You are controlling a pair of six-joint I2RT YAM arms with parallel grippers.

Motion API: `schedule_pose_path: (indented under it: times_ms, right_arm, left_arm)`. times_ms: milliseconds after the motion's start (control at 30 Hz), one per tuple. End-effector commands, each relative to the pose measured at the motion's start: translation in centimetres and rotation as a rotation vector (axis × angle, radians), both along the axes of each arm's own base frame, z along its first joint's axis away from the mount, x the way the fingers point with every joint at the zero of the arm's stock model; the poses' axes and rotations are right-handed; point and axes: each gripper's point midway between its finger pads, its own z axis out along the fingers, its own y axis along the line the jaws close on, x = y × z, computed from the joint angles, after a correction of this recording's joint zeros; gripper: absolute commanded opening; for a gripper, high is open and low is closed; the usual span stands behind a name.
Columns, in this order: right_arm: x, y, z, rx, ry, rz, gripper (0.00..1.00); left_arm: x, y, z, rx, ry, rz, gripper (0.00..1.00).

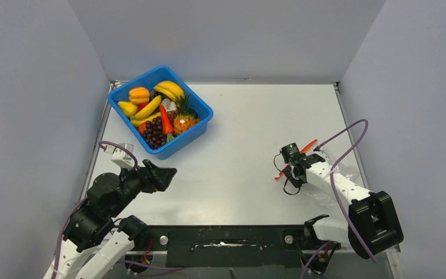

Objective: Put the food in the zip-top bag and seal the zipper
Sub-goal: Pick up the zipper food storage bag at the corner of the board.

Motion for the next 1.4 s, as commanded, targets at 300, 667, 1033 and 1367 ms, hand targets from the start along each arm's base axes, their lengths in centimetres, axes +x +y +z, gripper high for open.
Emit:
schedule_pose_path:
  times_ms: [300,667,1033,1367]
  right_arm:
    - [1.3,-0.3,0.9,-0.028,-0.110,0.124,0.00]
    - [2.0,6.1,8.2,0.012,-0.295,0.718,0.00]
    - [-4.1,16.4,16.5,0.235,-0.467,1.274,0.00]
    - [-10.8,21.0,22.2,0.474,-0.620,1.652,0.00]
  left_arm:
    - [-0.1,-0.4,1.9,-0.044,-0.073,-0.028,0.75]
    - [-0.6,-5.0,1.9,-0.021,-0.166,-0.308,0.48]
    - [-1.2,-7.5,4.2,0.099,-0.559,-0.541,0.45]
    - [-3.7,-8.8,2.7,0.322,-0.980,-0.792,0.53]
